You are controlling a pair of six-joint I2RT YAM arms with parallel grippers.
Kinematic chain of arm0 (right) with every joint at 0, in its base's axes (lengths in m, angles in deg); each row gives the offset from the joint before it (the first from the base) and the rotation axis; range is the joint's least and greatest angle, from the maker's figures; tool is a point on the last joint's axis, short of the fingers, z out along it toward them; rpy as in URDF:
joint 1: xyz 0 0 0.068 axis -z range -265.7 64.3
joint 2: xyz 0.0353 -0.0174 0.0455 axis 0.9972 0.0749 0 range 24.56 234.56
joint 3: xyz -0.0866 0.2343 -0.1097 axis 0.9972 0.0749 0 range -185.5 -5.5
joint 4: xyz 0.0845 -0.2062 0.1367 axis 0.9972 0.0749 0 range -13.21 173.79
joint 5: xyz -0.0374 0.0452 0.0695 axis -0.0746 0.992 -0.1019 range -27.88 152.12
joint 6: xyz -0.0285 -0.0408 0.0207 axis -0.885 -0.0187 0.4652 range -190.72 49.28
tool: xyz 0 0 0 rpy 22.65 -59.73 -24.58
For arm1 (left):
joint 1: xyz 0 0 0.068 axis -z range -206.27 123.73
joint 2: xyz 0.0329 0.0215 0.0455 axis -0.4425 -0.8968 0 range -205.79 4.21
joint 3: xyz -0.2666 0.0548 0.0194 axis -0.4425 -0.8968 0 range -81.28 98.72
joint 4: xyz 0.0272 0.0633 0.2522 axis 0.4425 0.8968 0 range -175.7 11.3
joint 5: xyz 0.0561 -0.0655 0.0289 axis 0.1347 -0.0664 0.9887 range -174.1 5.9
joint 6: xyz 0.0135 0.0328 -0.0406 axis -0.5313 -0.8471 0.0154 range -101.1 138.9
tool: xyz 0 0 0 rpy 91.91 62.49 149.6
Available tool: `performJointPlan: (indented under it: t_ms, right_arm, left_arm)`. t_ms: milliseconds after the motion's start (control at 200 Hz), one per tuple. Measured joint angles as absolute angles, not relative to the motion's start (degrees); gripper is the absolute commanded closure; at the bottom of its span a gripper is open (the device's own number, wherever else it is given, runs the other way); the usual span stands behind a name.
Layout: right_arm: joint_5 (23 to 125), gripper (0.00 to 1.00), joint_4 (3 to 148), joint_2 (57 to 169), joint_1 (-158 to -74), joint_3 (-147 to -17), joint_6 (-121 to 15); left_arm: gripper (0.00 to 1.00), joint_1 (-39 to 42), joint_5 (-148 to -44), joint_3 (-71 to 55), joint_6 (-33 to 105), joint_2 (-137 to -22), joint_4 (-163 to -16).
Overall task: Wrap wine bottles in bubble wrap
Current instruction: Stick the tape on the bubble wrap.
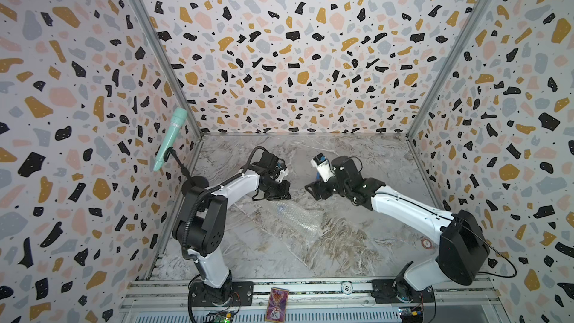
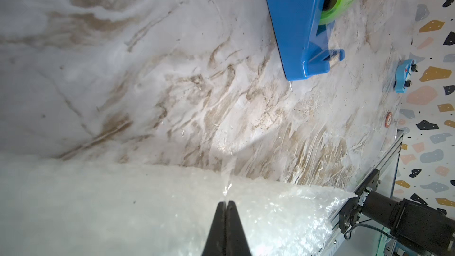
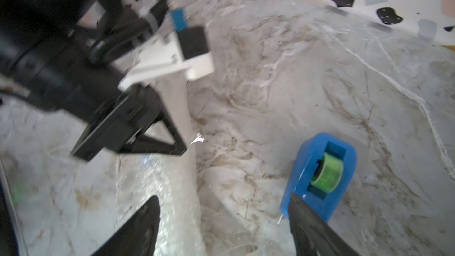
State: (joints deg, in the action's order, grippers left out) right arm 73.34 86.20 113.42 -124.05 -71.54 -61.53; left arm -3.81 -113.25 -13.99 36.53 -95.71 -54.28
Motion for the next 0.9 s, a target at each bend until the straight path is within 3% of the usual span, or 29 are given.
performJointPlan:
  t_ms: [400, 901]
  right_arm:
    - [79.8, 0.31, 99.6, 136.6, -124.3, -83.1, -57.7]
    - [94.6, 0.32, 97.9, 131.0, -125.9, -76.9, -57.7]
  left_arm:
    - [1.00, -3.8, -113.4, -16.1, 36.6, -93.0, -54.6]
    - [1.00, -3.8, -113.6, -15.9, 36.7, -90.7, -54.3]
